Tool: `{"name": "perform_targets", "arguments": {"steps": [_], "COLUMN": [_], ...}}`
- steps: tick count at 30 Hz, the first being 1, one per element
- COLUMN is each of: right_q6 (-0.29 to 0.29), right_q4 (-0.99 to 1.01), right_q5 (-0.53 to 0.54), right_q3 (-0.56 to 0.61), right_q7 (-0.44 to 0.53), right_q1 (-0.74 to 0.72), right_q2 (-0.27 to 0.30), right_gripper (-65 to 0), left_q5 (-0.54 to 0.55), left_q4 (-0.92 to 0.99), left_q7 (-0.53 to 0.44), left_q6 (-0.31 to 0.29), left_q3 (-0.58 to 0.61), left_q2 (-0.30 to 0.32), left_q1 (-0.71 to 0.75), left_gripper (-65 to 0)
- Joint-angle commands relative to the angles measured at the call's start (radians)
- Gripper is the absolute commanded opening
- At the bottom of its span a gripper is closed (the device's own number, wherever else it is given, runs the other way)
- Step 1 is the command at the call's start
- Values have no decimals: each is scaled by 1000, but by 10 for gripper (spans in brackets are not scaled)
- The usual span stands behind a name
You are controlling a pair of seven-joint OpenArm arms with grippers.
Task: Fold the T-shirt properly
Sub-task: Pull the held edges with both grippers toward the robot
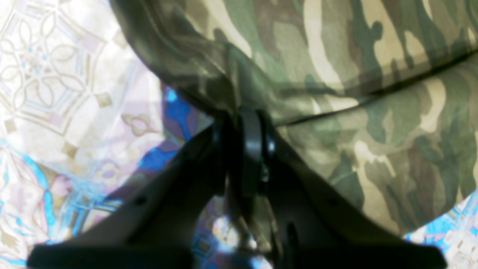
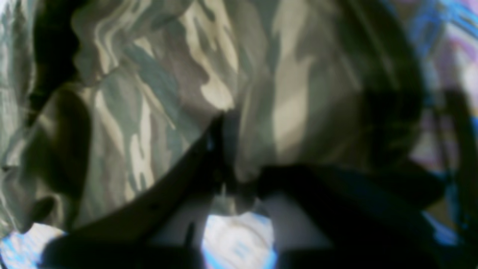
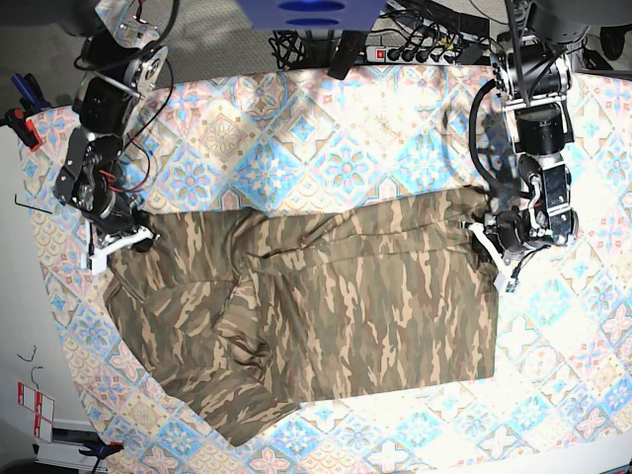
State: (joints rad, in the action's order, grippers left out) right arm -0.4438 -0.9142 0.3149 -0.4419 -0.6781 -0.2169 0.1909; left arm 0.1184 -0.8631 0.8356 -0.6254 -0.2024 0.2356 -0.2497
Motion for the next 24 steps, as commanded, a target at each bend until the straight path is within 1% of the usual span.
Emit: {"name": "perform_targets", "arguments": {"steps": [1, 4, 6, 8, 10, 12, 15, 17, 20, 24], "right_q6": [0, 0, 0, 0, 0, 0, 0, 0, 0, 0], "right_q4": [-46, -119, -162, -207, -271, -329, -394, -428, -475, -504], "right_q5": [8, 10, 10, 11, 11, 11, 13, 13, 13, 13], "right_q3": [-2, -5, -8, -8, -8, -8, -10, -10, -11, -76], "right_q7": [11, -2, -53, -94, -117, -136, -187, -200, -208, -213], "right_q1": [3, 55, 73, 99, 142, 181, 228, 264, 317, 363], "right_q2": [17, 17, 17, 17, 15, 14, 14, 14, 14, 14], "right_gripper": [-624, -624, -624, -624, -624, -624, -624, -624, -624, -624], "left_q5": [-35, -27, -4, 13, 33, 46, 51, 51, 53, 54], "left_q4": [15, -160, -295, -404, -468, -499, -528, -543, -555, -557], "left_q7": [225, 259, 322, 379, 414, 422, 423, 423, 420, 417], "left_q6": [-73, -73, -73, -73, -73, -73, -73, -73, -73, -73], "left_q3": [31, 30, 30, 30, 30, 27, -22, -48, -68, -90], "left_q2": [-80, -80, -78, -58, -46, -43, -22, -18, 23, 57], "left_q1": [100, 171, 215, 247, 270, 290, 327, 352, 382, 404], "left_gripper": [-627, -627, -627, -627, -627, -627, -628, -628, -628, -628]}}
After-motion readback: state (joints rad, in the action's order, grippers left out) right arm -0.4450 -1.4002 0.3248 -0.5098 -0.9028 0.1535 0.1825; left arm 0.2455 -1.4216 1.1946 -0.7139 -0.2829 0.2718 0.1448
